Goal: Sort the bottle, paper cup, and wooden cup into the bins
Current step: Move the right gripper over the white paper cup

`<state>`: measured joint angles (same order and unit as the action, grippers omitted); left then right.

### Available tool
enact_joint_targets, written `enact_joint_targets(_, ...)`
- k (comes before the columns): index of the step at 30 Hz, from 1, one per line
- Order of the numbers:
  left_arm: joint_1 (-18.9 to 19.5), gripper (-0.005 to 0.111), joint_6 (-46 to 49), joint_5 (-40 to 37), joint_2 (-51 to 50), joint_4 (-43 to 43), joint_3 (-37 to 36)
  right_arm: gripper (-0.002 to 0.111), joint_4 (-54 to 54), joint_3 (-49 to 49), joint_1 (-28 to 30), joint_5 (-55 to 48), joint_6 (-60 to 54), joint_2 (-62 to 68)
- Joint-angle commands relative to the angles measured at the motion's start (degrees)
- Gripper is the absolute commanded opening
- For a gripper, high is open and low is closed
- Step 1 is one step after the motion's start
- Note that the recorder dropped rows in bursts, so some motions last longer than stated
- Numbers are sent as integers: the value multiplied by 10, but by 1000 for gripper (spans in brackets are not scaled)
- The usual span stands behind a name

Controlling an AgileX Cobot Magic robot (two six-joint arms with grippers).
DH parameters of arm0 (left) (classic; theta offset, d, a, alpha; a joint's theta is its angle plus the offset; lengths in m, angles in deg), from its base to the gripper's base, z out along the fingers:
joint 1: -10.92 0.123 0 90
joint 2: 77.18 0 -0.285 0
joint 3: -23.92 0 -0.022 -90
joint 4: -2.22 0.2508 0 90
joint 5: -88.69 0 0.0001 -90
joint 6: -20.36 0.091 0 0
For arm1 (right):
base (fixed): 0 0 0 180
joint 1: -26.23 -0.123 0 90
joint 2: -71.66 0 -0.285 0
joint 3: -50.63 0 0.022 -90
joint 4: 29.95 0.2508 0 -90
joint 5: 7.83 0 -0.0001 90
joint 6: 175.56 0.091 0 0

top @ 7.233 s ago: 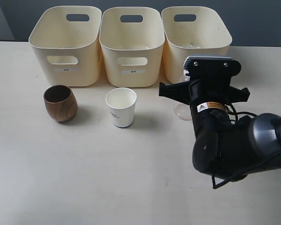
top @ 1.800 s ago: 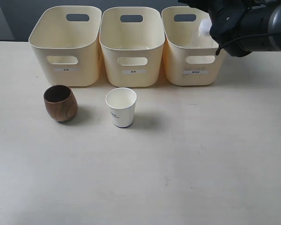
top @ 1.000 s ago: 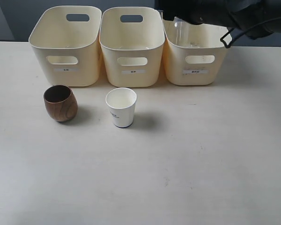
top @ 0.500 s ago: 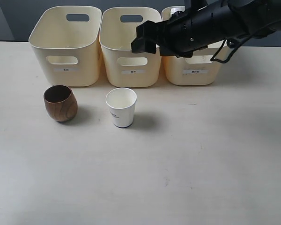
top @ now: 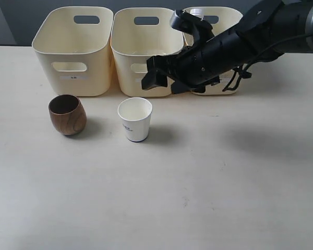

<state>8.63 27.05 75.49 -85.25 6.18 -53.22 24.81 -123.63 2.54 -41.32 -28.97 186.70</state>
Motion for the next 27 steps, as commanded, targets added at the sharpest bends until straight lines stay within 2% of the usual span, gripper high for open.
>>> enact_joint_targets(1,-2,0,-1,3,3,0,-1,73,10,-5,-13,1,0,15)
enact_joint_targets(8,-2,0,-1,3,3,0,-1,73,2,-5,-50,75,9,30)
enact_joint_targets(15,-2,0,-1,3,3,0,-1,72,-8,-5,-50,68,34,43)
enact_joint_targets(19,-2,0,-1,3,3,0,-1,57,-1,-5,-50,80,36,65)
enact_joint_targets(27,-2,0,-1,4,3,0,-1,55,-1,-5,-50,93,36,72)
